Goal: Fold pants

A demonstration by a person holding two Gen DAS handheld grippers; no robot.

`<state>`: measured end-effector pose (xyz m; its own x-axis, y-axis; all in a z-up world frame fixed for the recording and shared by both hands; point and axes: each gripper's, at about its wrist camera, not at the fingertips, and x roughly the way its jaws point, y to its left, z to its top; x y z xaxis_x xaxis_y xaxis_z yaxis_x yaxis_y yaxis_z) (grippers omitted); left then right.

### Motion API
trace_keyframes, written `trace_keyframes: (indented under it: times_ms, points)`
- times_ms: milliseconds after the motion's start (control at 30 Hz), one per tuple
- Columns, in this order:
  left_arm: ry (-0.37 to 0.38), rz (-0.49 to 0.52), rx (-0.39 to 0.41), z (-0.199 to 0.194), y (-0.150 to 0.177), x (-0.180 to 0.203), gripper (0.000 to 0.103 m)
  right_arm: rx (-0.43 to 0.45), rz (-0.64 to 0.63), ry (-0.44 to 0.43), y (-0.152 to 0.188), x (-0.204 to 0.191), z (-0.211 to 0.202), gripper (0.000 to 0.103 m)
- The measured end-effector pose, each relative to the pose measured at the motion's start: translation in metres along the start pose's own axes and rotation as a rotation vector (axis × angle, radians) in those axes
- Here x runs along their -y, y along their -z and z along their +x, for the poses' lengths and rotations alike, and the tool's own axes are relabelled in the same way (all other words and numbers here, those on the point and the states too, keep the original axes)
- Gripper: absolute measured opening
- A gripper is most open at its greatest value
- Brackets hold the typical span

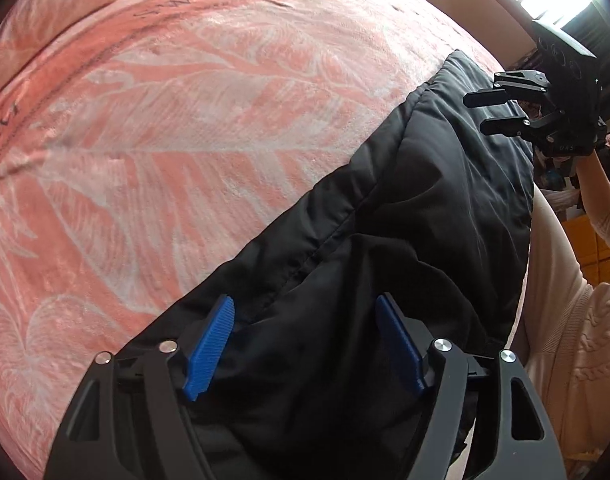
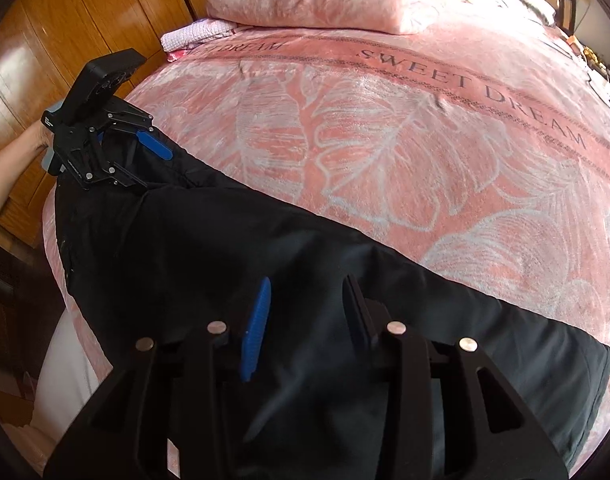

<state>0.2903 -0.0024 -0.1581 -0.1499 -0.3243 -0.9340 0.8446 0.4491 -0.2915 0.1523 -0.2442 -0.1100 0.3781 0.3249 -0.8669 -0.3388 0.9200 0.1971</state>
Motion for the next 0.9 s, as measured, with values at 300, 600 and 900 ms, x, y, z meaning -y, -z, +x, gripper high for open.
trace_keyframes:
  times_ms: [300, 600, 900]
  points:
    - [0.079, -0.056, -0.059, 0.003, -0.005, -0.025, 0.024, -0.003, 0.024, -0.003, 0.000, -0.003, 0.003, 0.042]
    - [-0.253, 0.018, 0.071, -0.016, -0.002, 0.007, 0.006, 0.013, 0.076, -0.009, -0.004, 0.004, 0.008, 0.047]
    - [-0.460, -0.067, 0.121, -0.011, 0.008, 0.024, 0.017, 0.004, 0.136, 0.009, 0.003, 0.006, 0.014, 0.048]
